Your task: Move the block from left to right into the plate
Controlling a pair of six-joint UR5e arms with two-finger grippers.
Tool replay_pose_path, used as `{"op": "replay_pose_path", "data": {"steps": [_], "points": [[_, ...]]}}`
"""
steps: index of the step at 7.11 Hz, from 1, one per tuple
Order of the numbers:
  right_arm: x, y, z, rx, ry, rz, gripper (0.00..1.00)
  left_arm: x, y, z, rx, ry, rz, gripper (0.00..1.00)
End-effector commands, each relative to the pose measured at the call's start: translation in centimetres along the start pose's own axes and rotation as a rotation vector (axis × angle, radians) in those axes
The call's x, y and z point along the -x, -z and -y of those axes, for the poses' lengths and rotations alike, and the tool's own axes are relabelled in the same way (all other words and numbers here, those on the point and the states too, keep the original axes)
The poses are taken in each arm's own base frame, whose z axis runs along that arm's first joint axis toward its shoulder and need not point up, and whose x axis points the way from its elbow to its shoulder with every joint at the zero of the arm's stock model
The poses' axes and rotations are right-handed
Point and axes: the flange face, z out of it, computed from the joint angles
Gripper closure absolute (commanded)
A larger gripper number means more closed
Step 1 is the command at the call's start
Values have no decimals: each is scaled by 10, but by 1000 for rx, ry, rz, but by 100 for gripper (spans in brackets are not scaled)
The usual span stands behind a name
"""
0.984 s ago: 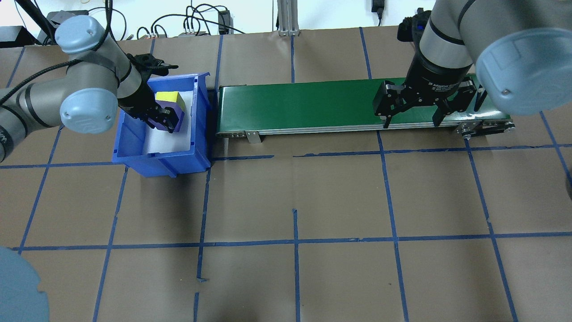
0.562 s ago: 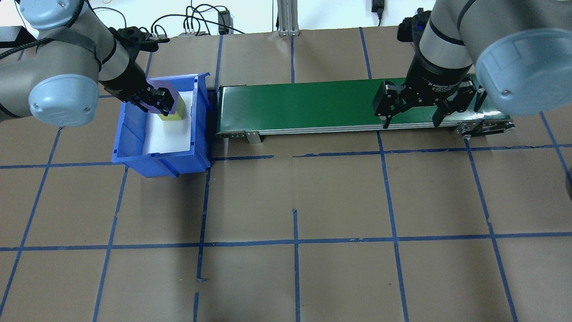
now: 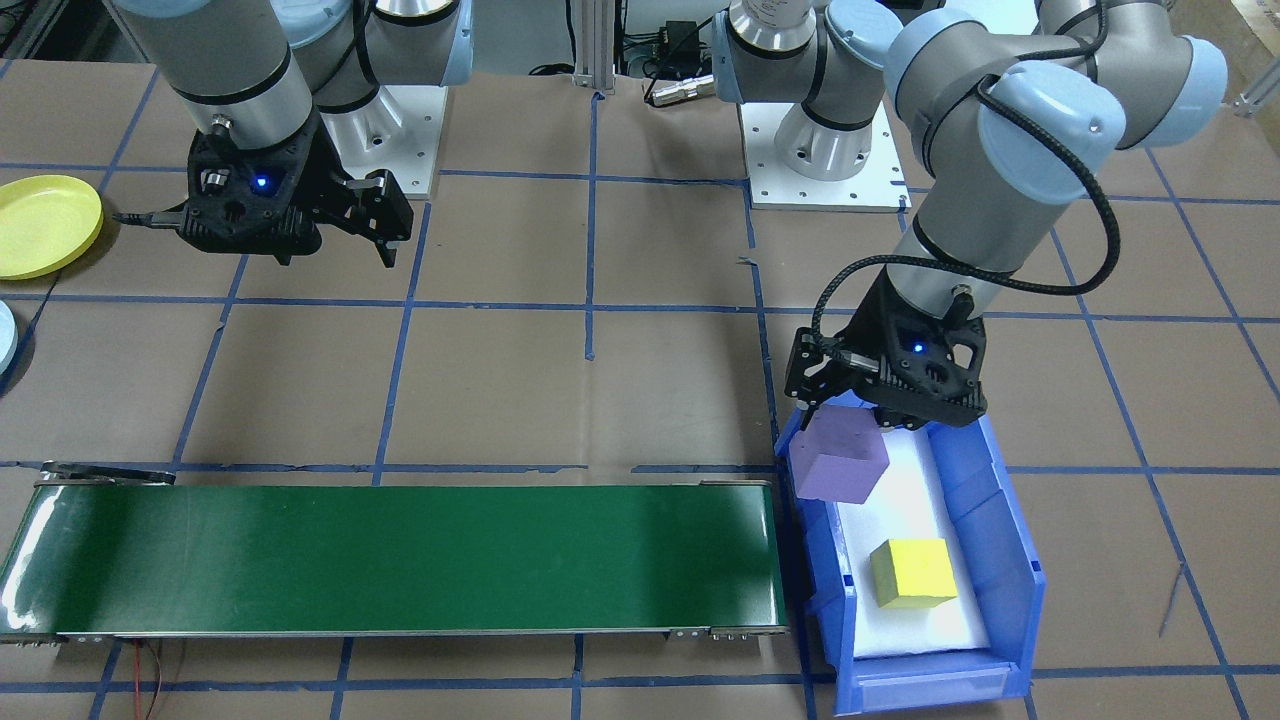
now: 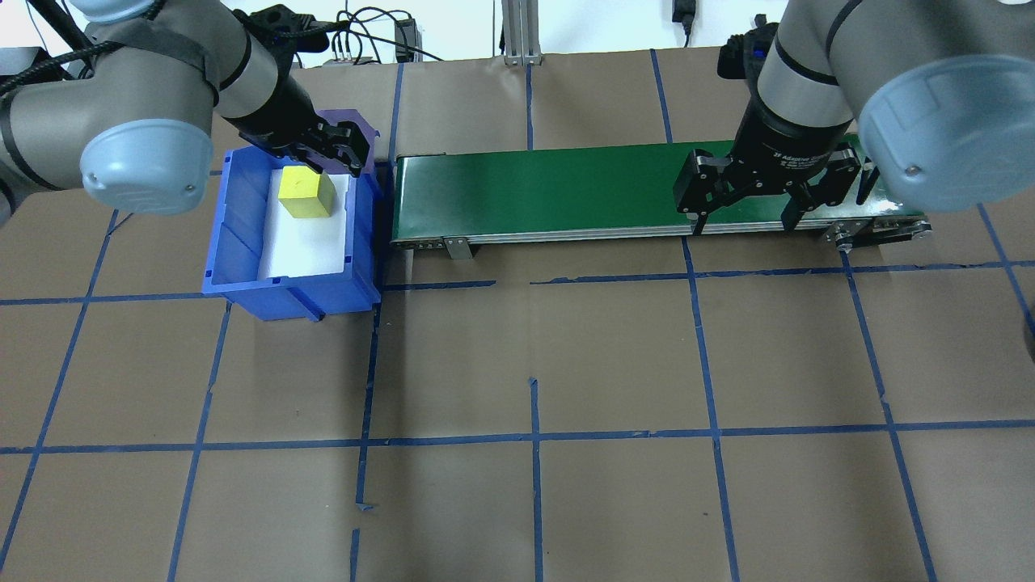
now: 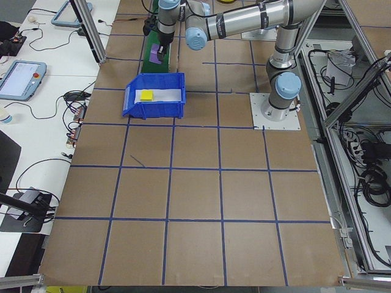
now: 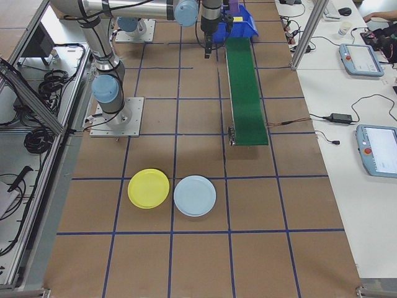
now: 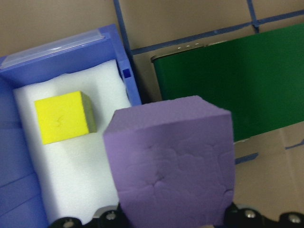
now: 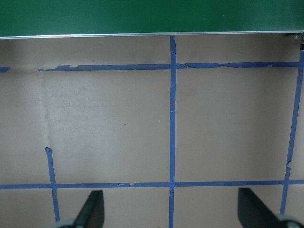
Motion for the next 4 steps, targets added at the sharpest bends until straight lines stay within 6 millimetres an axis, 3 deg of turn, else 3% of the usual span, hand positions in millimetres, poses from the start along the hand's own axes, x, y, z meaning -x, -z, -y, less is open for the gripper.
{"op": "replay_pose_path", "data": {"steps": [1,2,3,4], "points": [[0,-3,0,4,0,0,0,-21,-64,22,-22,5,-30,63],[0,-3,0,4,0,0,0,-21,-104,30,-25,11,-32,63],[1,-2,-1,4,0,2,0,-23,-120,31,-23,4,-36,63],[0,-2,-1,4,-2,2,0,-23,-122,31,-20,3,-36,63]]}}
